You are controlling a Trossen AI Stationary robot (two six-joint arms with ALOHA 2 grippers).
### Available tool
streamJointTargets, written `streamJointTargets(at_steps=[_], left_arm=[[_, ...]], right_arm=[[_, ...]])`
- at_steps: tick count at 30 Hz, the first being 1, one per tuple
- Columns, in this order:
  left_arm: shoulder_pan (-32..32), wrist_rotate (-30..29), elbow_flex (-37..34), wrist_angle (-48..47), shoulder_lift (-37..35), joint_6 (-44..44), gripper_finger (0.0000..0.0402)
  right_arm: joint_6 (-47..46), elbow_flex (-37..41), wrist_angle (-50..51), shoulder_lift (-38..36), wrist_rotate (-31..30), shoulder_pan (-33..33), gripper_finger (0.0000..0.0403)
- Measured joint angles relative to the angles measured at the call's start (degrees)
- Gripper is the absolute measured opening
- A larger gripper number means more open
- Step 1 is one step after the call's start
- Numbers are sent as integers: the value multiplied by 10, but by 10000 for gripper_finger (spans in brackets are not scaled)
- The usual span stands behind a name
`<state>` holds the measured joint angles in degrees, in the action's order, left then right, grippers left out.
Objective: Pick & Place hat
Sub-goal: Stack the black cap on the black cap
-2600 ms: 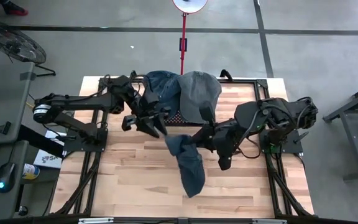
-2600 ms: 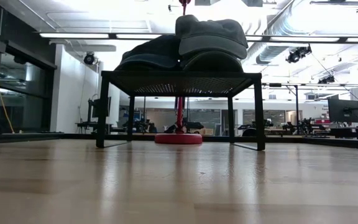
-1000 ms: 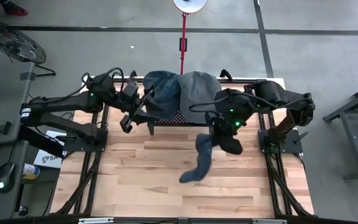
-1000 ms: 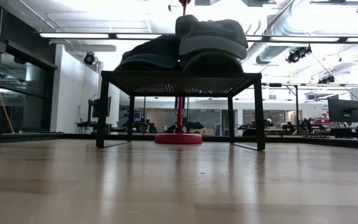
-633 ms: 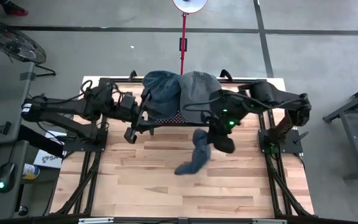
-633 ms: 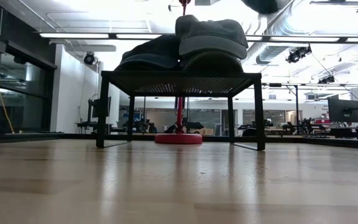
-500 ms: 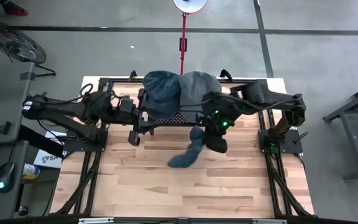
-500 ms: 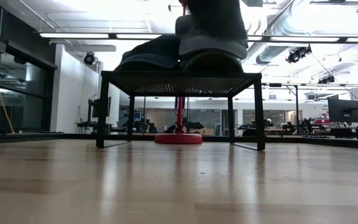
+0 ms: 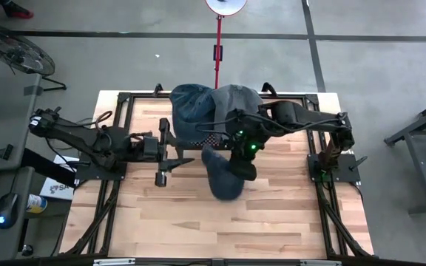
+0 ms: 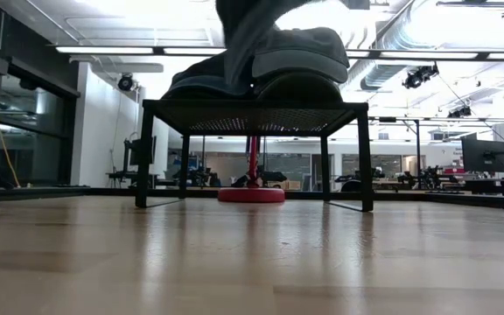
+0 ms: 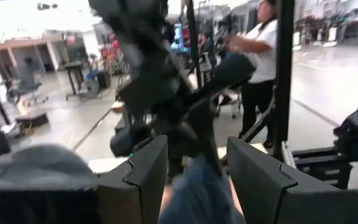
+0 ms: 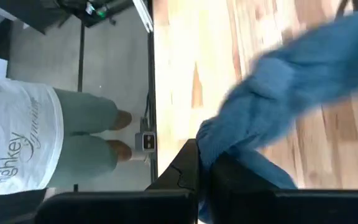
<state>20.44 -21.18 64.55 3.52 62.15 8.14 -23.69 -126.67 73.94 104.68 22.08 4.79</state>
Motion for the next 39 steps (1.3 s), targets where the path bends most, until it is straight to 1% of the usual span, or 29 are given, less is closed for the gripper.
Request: streamJointTargets(at_steps=[3, 7, 10, 12, 14, 16, 20, 24, 26, 29, 35, 39], left_arm=[[-2, -14, 0, -11, 0, -14, 165], [-2, -36, 0, -5, 0, -10, 170], [-2, -39, 3, -11, 0, -10, 181], [-2, -31, 22, -38, 0, -13, 190], [-4, -7, 54, -77, 7, -29, 200], [-21, 25, 93, -134, 21, -42, 208], [-52, 110, 178, -266, 66, -78, 218], [-88, 186, 249, -346, 107, -87, 218], [-103, 215, 274, -362, 123, -86, 218], [-126, 268, 298, -381, 129, -86, 218], [-173, 401, 304, -384, 131, -113, 218], [-180, 422, 304, -378, 138, -114, 218]], right_arm=[[24, 0, -24, 0, -1, 0, 0], [81, 0, -39, 0, 4, 4, 0], [104, 0, -40, 0, 4, 5, 0], [113, 0, -45, 0, 4, 5, 0], [124, 0, -54, 0, 4, 5, 0], [133, 0, -69, 0, 6, 5, 0], [154, 0, -99, 0, 16, 7, 0], [185, 0, -115, 0, 25, 16, 0], [192, 0, -122, 0, 31, 22, 0], [192, 0, -122, -2, 32, 31, 0], [197, 0, -140, -7, 20, 49, 0], [199, 0, -161, -7, 16, 54, 0]])
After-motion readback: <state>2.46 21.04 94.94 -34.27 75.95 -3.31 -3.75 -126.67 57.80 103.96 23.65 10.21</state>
